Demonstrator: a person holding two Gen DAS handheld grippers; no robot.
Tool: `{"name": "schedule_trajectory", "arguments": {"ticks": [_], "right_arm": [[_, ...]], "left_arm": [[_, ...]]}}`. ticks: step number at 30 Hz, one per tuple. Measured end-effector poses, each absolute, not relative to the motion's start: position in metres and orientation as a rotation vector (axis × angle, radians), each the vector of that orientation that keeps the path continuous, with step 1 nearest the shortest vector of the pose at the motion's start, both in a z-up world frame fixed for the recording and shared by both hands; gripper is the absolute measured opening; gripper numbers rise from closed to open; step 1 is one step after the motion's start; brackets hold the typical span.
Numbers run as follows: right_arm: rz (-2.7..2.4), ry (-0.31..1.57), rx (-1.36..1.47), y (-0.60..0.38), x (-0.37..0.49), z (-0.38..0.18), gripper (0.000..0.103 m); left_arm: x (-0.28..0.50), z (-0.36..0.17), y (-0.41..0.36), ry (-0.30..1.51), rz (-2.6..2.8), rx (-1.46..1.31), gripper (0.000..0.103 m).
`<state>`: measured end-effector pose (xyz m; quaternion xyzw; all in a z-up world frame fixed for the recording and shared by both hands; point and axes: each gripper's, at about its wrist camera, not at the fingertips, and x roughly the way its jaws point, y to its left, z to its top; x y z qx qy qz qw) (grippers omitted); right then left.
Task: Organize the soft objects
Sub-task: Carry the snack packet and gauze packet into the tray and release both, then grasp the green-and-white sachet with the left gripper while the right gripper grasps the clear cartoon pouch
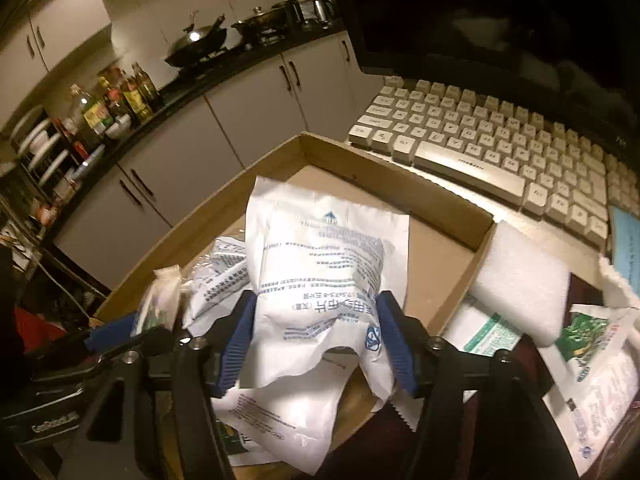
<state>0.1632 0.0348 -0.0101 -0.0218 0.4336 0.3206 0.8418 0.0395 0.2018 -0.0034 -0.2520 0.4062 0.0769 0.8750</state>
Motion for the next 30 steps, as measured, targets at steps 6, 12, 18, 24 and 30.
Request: {"name": "schedule_trajectory", "arguments": {"ticks": [6, 12, 18, 24, 30], "right_arm": [[0.702, 0.847, 0.050, 0.013, 0.155, 0.011, 0.080], [0.727, 0.794, 0.137, -0.029, 0.126, 0.024, 0.080], [0.754, 0.781, 0.176, -0.085, 0.082, 0.010, 0.080], [0.686, 0.817, 0.276, -0.152, 0.065, -0.006, 0.082], [0.532, 0.788, 0.227, -0.197, 0.055, 0.004, 0.083]], "left_arm": [[0.024, 0.010, 0.204, 0.723, 0.206, -0.547, 0.065], [0.018, 0.020, 0.167, 0.722, 0.133, -0.473, 0.065], [0.014, 0.022, 0.105, 0.746, -0.138, -0.434, 0.065], [0.034, 0.009, 0.052, 0.838, -0.230, -0.370, 0.065], [0.046, -0.002, 0.023, 0.882, -0.264, -0.396, 0.064]]}}
